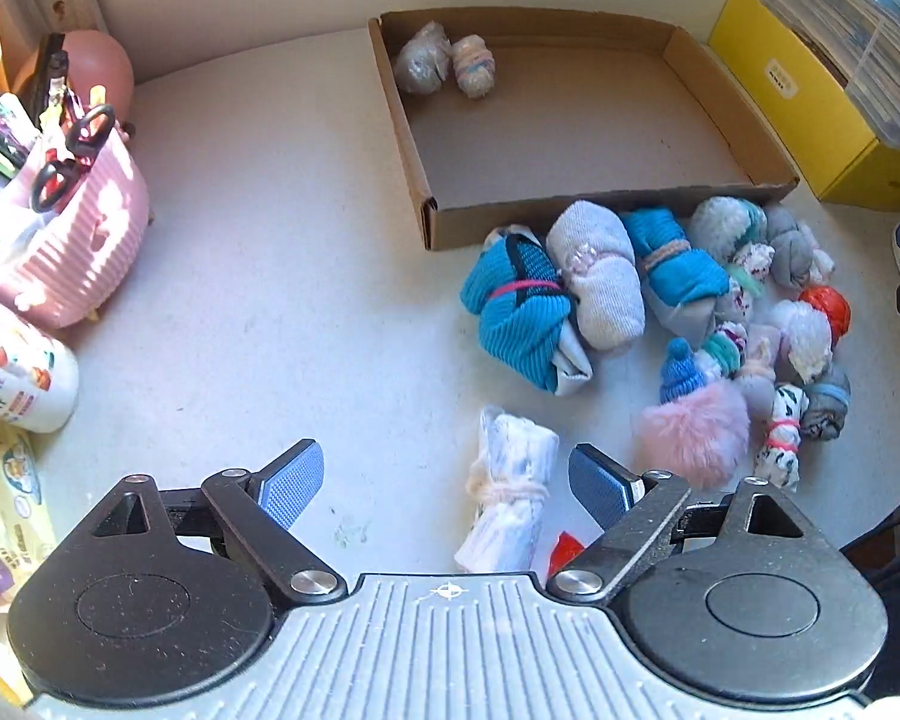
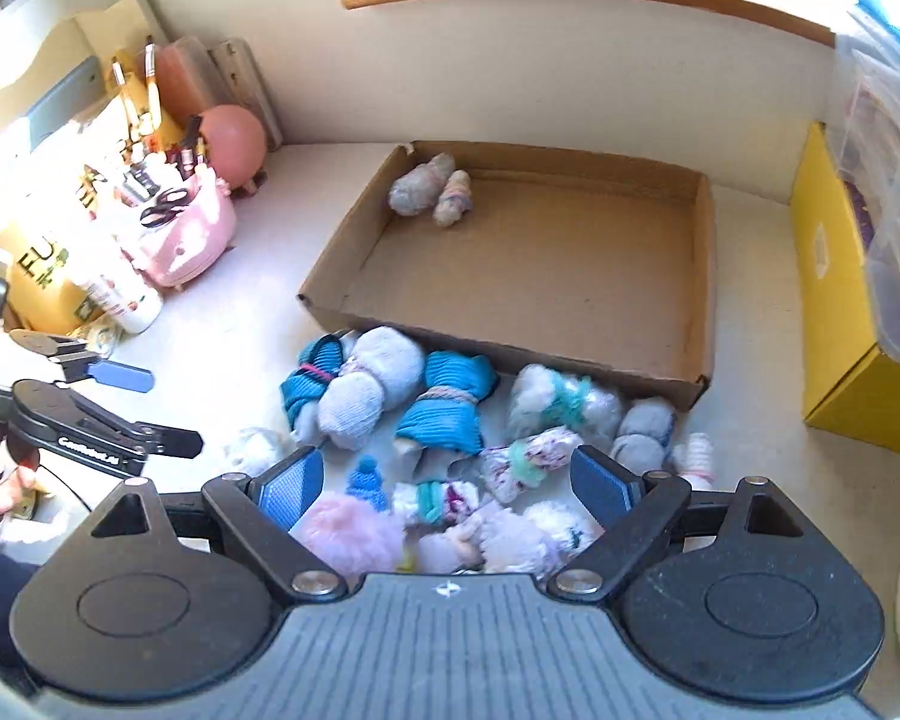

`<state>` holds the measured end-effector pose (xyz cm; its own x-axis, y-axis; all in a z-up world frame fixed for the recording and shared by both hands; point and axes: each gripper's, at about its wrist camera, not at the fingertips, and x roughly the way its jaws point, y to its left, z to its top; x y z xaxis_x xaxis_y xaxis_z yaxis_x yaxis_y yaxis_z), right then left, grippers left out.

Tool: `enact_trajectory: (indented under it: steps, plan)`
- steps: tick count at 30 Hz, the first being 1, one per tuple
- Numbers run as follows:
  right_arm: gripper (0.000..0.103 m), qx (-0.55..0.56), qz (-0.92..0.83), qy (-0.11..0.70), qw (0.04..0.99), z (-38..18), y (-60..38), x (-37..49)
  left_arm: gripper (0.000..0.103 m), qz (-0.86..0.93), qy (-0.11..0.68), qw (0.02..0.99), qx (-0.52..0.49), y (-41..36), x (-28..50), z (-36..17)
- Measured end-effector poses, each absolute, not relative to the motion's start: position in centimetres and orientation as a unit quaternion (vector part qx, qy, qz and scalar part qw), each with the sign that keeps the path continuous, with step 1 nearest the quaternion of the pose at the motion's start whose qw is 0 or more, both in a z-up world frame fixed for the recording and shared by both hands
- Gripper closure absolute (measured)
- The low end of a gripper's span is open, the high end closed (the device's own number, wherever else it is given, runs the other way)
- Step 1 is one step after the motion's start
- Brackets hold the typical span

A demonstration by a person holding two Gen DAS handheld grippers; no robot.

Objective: Organize objects
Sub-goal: 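Move both tools back over the sock pile, then grasp the white string-tied sock bundle with left tool while right tool grasps red plastic bag bundle, then carry both bundles into the tray beside the others and open both tools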

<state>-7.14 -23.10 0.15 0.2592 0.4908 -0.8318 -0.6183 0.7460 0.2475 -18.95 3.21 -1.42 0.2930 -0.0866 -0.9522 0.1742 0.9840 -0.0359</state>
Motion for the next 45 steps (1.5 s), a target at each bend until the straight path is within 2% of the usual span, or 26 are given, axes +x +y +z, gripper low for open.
enact_trajectory:
  steps: [3,10,17,19,21,26,30,31,32,33,34,40,45]
  plan:
    - [0.023,-0.073,0.432,0.507,0.742,0.0,-20.9,-8.8,0.011,-0.082,0.601,0.793,0.056,2.8,-20.0,-2.9]
    - [0.025,-0.101,0.549,0.525,0.643,-1.5,-15.3,-11.7,0.01,-0.091,0.611,0.783,0.075,1.2,-19.5,-6.4]
    - [0.03,-0.135,0.558,0.547,0.609,-5.6,-12.0,-13.5,0.012,-0.089,0.615,0.781,0.068,1.1,-19.2,-8.2]
    - [0.036,-0.156,0.549,0.55,0.61,-6.5,-11.4,-14.0,0.015,-0.087,0.616,0.78,0.063,1.4,-19.2,-8.5]
    - [0.037,-0.178,0.538,0.545,0.618,-7.1,-11.0,-14.4,0.017,-0.084,0.616,0.781,0.06,1.7,-19.2,-8.7]
    - [0.049,-0.209,0.509,0.551,0.627,-8.4,-10.5,-14.8,0.025,-0.088,0.611,0.784,0.065,2.2,-19.2,-8.7]
    - [0.063,-0.218,0.506,0.555,0.624,-8.8,-10.5,-15.1,0.03,-0.096,0.606,0.787,0.073,2.5,-19.2,-8.5]
    - [0.072,-0.218,0.507,0.555,0.623,-8.8,-10.5,-15.2,0.035,-0.1,0.603,0.788,0.076,2.6,-19.3,-8.4]
    - [0.076,-0.217,0.508,0.556,0.622,-8.7,-10.6,-15.2,0.039,-0.102,0.6,0.79,0.077,2.6,-19.3,-8.3]
    - [0.078,-0.216,0.508,0.555,0.623,-8.5,-10.7,-15.3,0.048,-0.104,0.598,0.791,0.077,2.8,-19.3,-8.1]
    - [0.079,-0.216,0.505,0.553,0.627,-8.3,-10.9,-15.3,0.062,-0.103,0.598,0.791,0.076,3.1,-19.2,-8.0]
    - [0.08,-0.153,0.495,0.568,0.64,-6.0,-13.0,-13.7,0.064,-0.094,0.603,0.791,0.056,5.9,-18.3,-6.6]
    - [0.08,-0.03,0.481,0.563,0.671,-0.7,-16.2,-10.8,0.064,-0.084,0.561,0.817,0.102,8.6,-16.2,-0.7]
